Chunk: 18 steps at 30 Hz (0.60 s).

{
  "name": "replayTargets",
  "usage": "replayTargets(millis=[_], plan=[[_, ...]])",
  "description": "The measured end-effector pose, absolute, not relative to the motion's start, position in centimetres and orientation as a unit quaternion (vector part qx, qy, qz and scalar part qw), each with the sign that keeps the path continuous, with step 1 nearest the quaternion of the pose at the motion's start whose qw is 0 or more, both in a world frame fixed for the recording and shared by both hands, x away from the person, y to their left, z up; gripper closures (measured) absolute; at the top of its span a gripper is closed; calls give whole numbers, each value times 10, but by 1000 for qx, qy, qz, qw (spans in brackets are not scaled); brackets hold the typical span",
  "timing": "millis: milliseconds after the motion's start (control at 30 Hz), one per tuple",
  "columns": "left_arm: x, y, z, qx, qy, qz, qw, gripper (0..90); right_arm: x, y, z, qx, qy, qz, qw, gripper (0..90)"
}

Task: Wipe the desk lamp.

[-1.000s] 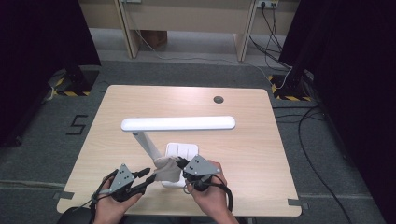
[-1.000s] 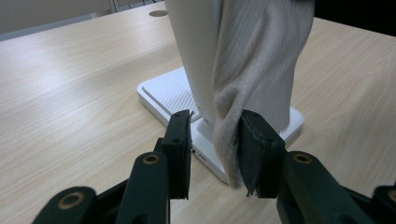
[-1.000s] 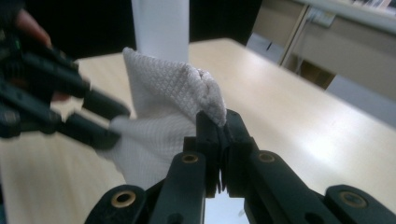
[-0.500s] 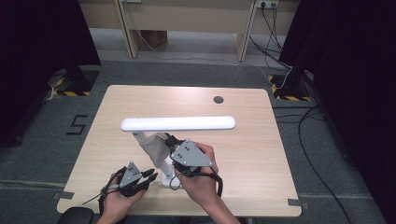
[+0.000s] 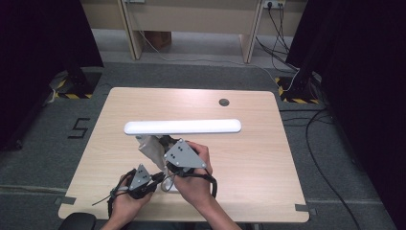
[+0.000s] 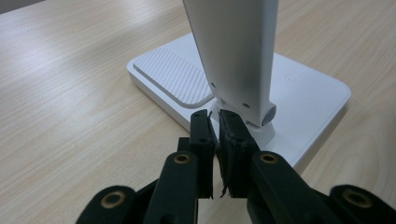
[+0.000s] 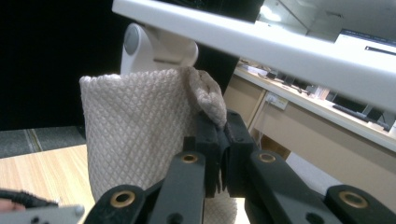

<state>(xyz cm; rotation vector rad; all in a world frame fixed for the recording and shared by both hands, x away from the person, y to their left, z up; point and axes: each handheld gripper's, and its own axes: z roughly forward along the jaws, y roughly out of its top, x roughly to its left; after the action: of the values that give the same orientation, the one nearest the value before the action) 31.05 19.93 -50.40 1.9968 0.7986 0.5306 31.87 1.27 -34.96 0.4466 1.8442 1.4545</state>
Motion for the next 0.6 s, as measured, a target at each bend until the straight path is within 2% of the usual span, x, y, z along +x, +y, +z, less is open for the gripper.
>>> replayTargets(millis=[600], plan=[[313,196,-514,818,314,205,437,864,323,22,-350,175,715,573,360,875]])
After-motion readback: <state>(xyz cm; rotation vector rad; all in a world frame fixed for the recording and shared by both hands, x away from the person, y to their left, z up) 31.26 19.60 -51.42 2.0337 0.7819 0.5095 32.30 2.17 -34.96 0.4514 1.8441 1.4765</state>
